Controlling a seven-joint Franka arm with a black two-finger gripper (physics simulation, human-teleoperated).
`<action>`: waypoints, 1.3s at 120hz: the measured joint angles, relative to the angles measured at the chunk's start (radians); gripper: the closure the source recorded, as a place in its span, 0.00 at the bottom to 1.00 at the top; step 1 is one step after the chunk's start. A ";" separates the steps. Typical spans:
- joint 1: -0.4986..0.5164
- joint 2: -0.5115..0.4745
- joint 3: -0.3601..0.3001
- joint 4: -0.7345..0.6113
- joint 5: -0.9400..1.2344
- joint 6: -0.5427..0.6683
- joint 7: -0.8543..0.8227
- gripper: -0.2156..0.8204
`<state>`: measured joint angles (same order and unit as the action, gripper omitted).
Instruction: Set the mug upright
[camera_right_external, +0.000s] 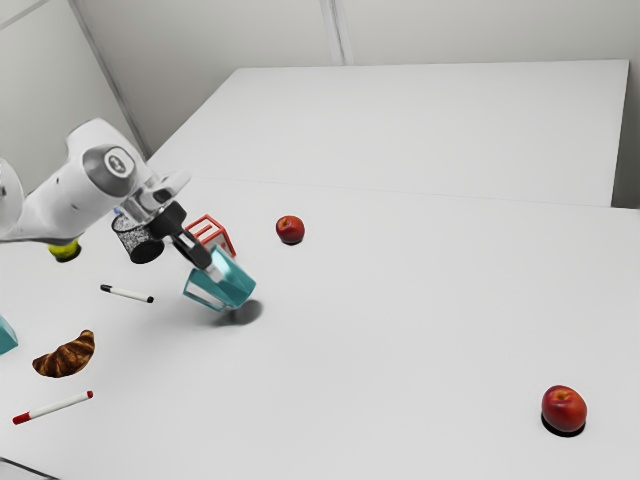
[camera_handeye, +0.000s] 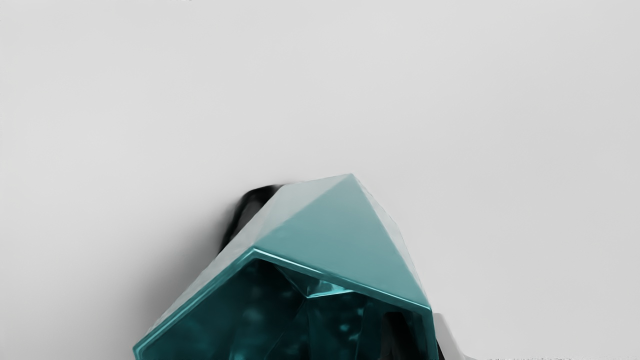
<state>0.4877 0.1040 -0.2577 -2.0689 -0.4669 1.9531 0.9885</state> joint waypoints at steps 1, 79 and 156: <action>-0.001 -0.002 -0.005 -0.002 0.010 0.006 -0.004 0.96; -0.135 -0.093 -0.175 -0.158 0.408 0.221 -0.343 0.97; -0.007 -0.214 -0.216 -0.074 0.411 0.191 -0.468 0.27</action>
<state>0.4803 -0.1100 -0.4733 -2.1428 -0.0555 2.1444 0.5209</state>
